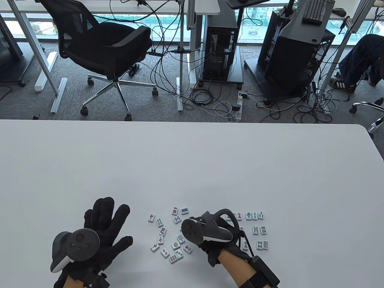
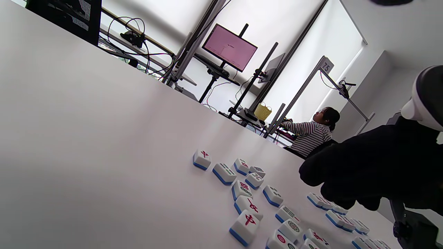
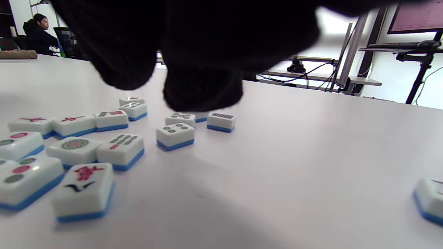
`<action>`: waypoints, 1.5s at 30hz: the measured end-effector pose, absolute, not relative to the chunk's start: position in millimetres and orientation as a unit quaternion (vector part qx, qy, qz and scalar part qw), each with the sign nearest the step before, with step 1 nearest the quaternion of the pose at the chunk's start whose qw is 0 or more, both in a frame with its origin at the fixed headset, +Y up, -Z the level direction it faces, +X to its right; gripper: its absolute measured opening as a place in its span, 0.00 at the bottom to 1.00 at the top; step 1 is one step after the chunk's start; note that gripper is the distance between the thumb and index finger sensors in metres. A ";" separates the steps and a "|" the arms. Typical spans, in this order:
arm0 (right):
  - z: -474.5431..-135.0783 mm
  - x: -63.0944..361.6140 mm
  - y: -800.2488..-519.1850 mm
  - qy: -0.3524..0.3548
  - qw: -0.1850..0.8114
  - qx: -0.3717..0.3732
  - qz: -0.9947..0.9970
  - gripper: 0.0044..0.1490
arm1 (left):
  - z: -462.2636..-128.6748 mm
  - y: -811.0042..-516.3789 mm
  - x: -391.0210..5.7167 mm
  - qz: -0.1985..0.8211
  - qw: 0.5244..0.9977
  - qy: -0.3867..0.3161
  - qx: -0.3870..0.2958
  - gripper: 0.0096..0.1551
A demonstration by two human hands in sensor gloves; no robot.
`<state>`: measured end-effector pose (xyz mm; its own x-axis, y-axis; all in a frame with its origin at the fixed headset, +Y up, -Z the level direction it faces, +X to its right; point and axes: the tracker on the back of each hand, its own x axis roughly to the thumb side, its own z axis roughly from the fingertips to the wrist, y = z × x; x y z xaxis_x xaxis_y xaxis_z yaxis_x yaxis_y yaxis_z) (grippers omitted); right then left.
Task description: Mahjong suit sorting
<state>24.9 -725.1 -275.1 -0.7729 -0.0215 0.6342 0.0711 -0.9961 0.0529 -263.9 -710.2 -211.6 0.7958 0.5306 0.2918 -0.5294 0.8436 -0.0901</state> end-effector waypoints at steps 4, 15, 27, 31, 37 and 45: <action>-260.4 4.4 -732.8 -0.030 0.035 -0.374 -0.926 0.29 | -211.3 -710.2 -263.7 0.280 0.947 -0.156 -0.001 0.49; -274.3 -24.9 -743.8 -0.032 0.026 -0.343 -0.938 0.29 | -210.9 -709.6 -264.9 0.286 0.946 -0.156 0.002 0.49; -318.5 -61.7 -750.9 -0.035 0.047 -0.282 -0.958 0.31 | -210.7 -709.3 -266.1 0.290 0.944 -0.156 0.006 0.49; -325.6 -69.5 -758.5 -0.043 0.050 -0.270 -0.961 0.30 | -210.5 -708.8 -266.6 0.293 0.943 -0.157 0.008 0.49; -337.8 -74.0 -758.0 -0.040 0.059 -0.234 -0.970 0.30 | -210.5 -708.6 -267.3 0.293 0.943 -0.157 0.010 0.49; -329.9 -75.7 -751.2 -0.073 0.064 -0.293 -0.951 0.35 | -210.5 -708.6 -267.4 0.295 0.942 -0.159 0.010 0.49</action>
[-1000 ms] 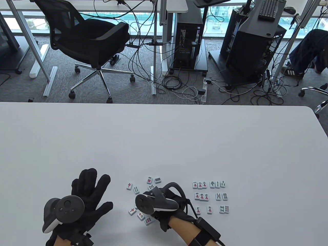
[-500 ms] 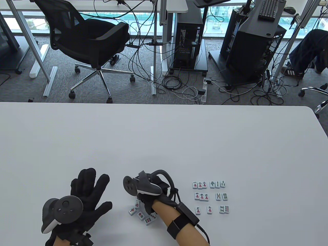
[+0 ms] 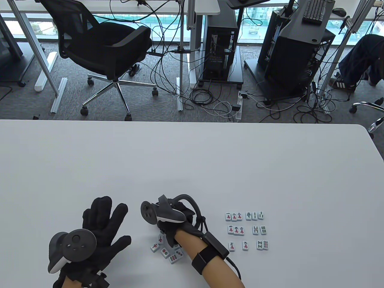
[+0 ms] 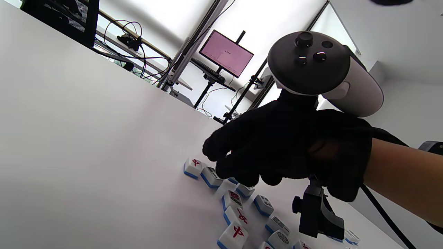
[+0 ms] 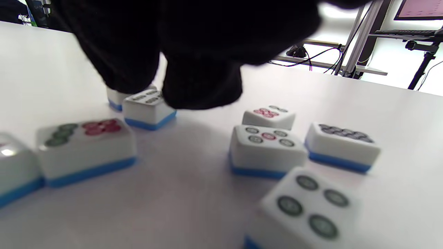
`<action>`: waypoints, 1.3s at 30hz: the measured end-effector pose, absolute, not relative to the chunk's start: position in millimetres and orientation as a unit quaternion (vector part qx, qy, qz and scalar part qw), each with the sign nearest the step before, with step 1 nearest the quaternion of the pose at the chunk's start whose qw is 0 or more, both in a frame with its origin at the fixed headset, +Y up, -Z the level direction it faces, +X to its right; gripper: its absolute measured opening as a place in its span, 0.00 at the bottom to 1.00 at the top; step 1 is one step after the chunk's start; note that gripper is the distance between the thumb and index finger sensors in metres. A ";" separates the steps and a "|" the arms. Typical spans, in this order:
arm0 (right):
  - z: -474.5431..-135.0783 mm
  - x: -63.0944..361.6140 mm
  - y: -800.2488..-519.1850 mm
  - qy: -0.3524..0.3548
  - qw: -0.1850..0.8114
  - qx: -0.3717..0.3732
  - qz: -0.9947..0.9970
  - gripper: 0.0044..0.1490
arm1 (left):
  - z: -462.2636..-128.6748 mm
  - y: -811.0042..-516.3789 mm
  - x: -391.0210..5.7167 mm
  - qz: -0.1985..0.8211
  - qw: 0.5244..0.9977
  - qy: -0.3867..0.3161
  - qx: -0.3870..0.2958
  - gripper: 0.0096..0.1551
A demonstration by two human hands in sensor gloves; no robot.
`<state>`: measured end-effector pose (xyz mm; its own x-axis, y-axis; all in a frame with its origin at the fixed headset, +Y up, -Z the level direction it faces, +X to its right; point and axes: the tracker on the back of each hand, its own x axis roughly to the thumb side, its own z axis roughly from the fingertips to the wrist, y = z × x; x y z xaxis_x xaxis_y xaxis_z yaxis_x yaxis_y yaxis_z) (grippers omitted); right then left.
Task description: Mahjong suit sorting
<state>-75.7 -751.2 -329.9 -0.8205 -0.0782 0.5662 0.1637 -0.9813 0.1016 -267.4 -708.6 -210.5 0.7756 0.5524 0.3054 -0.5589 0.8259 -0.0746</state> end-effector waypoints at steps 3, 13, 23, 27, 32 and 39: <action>-328.8 -78.5 -754.1 -0.088 0.077 -0.296 -0.948 0.36 | -210.3 -708.4 -267.1 0.292 0.943 -0.160 0.009 0.49; -332.7 -85.8 -764.0 -0.096 0.089 -0.293 -0.947 0.34 | -209.9 -707.4 -266.6 0.292 0.943 -0.161 0.009 0.49; -318.1 -20.3 -711.9 -0.040 0.032 -0.309 -0.950 0.37 | -209.2 -707.6 -263.3 0.286 0.943 -0.168 0.006 0.50; -315.3 29.1 -694.9 -0.005 0.020 -0.306 -0.952 0.37 | -209.0 -708.1 -261.8 0.283 0.944 -0.169 0.005 0.50; -308.3 103.5 -696.4 -0.005 0.050 -0.235 -0.971 0.37 | -209.3 -709.5 -261.6 0.283 0.945 -0.167 0.001 0.50; -302.0 175.1 -729.1 -0.080 0.063 -0.166 -0.981 0.36 | -209.3 -710.0 -260.2 0.279 0.945 -0.168 -0.002 0.50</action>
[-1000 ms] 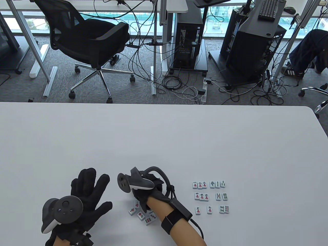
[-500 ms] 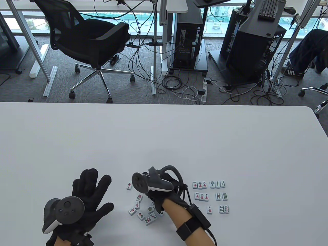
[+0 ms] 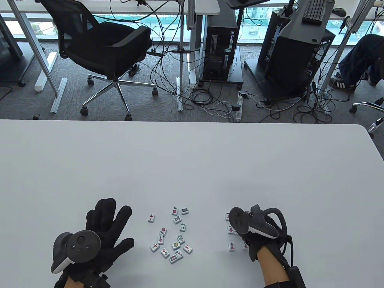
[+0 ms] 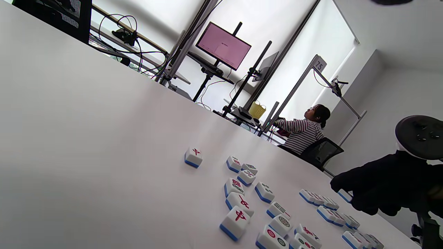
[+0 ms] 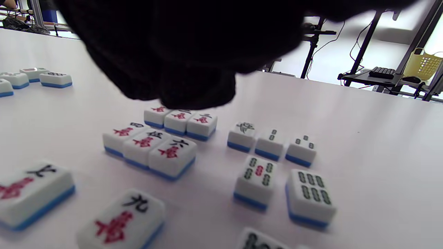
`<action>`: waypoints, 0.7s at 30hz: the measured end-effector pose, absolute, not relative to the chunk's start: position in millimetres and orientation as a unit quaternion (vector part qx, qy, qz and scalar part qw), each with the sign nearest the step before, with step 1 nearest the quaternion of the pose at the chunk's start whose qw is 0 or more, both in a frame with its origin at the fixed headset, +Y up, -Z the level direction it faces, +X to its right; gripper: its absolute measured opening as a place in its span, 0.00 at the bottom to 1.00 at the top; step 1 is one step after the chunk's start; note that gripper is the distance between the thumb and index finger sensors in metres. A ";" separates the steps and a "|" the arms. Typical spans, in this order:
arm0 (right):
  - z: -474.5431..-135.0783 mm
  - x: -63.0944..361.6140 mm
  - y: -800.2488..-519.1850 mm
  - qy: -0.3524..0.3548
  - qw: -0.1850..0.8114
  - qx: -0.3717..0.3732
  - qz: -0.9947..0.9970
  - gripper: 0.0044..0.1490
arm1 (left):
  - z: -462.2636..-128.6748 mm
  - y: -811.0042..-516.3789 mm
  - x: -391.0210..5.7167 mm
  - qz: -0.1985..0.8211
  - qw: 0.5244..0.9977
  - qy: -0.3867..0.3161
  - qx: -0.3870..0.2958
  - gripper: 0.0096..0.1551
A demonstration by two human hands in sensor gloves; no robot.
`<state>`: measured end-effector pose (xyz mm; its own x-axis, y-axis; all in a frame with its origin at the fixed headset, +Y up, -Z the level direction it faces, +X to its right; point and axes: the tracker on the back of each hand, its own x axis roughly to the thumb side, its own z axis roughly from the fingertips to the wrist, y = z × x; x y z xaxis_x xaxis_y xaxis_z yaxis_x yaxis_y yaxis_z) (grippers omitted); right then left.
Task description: Mahjong suit sorting
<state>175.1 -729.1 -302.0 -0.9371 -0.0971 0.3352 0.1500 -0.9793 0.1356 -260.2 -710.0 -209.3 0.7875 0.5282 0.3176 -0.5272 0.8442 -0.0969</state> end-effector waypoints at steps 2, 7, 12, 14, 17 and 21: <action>-300.6 183.9 -734.3 -0.081 0.075 -0.159 -0.981 0.36 | -209.4 -710.1 -259.9 0.279 0.945 -0.168 -0.003 0.49; -298.4 194.8 -744.5 -0.089 0.068 -0.149 -0.982 0.36 | -209.4 -710.0 -259.3 0.279 0.945 -0.170 -0.002 0.50; -297.7 192.0 -750.8 -0.087 0.087 -0.155 -0.980 0.36 | -209.7 -710.2 -259.3 0.279 0.946 -0.166 -0.006 0.49; -297.8 191.1 -752.8 -0.088 0.092 -0.155 -0.980 0.36 | -209.7 -710.2 -259.3 0.279 0.946 -0.165 -0.007 0.49; -297.8 190.9 -755.7 -0.092 0.101 -0.151 -0.979 0.35 | -209.8 -709.8 -259.2 0.280 0.946 -0.165 -0.007 0.49; -297.3 190.7 -757.6 -0.092 0.116 -0.144 -0.979 0.35 | -210.1 -709.9 -259.0 0.279 0.946 -0.165 -0.008 0.50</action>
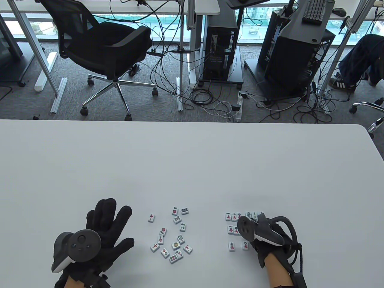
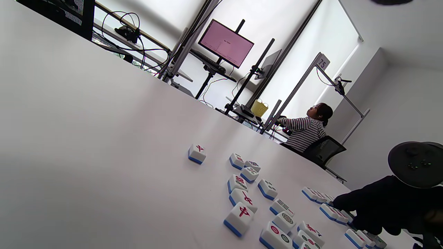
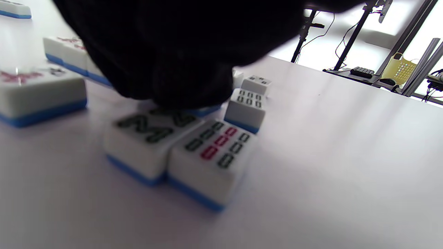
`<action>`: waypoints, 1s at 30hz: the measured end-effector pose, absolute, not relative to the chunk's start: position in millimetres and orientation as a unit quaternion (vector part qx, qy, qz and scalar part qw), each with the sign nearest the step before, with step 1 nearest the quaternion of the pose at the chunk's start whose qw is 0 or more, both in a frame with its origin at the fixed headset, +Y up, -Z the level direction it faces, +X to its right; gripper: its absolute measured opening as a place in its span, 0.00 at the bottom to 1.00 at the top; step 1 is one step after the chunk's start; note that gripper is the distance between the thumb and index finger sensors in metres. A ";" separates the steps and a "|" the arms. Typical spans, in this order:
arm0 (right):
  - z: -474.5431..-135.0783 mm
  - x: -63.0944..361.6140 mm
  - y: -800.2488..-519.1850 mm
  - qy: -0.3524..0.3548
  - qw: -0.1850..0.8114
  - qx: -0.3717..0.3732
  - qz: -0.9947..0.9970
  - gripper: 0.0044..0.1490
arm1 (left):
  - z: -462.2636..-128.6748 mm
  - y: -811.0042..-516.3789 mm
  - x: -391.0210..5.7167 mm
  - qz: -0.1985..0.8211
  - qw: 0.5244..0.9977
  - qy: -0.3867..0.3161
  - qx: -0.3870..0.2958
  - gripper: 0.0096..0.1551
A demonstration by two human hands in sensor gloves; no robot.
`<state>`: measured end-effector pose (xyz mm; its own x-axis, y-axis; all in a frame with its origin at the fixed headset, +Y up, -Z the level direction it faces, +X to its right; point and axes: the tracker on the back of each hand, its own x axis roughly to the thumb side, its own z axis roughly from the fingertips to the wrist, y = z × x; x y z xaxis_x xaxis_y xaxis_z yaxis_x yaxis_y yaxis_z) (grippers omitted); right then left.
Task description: Mahjong suit sorting
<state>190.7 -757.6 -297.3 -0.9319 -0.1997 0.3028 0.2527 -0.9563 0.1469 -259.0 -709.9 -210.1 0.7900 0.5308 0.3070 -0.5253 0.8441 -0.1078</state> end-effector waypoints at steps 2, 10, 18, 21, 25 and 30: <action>-297.0 190.1 -758.1 -0.095 0.117 -0.143 -0.978 0.35 | -210.2 -709.9 -258.7 0.279 0.946 -0.165 -0.009 0.50; -292.6 173.3 -738.8 -0.086 0.109 -0.146 -0.980 0.37 | -210.3 -709.8 -258.9 0.280 0.946 -0.165 -0.010 0.50; -280.0 100.9 -726.4 -0.053 0.056 -0.197 -0.977 0.35 | -209.8 -709.9 -256.4 0.276 0.946 -0.169 -0.015 0.49; -277.8 69.9 -731.3 -0.058 0.031 -0.211 -0.975 0.35 | -209.7 -709.6 -256.6 0.278 0.945 -0.169 -0.013 0.49; -279.8 34.1 -741.3 -0.078 0.015 -0.218 -0.973 0.34 | -209.6 -709.5 -256.8 0.280 0.945 -0.170 -0.011 0.49; -284.1 11.8 -752.0 -0.096 0.034 -0.211 -0.972 0.34 | -209.4 -708.9 -256.9 0.283 0.944 -0.172 -0.010 0.49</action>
<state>11.8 -752.0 -284.1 -0.9083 -0.0253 0.4175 0.1068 -0.9791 0.1731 -256.9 -708.9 -209.4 0.7809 0.5373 0.3185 -0.5302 0.8398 -0.1166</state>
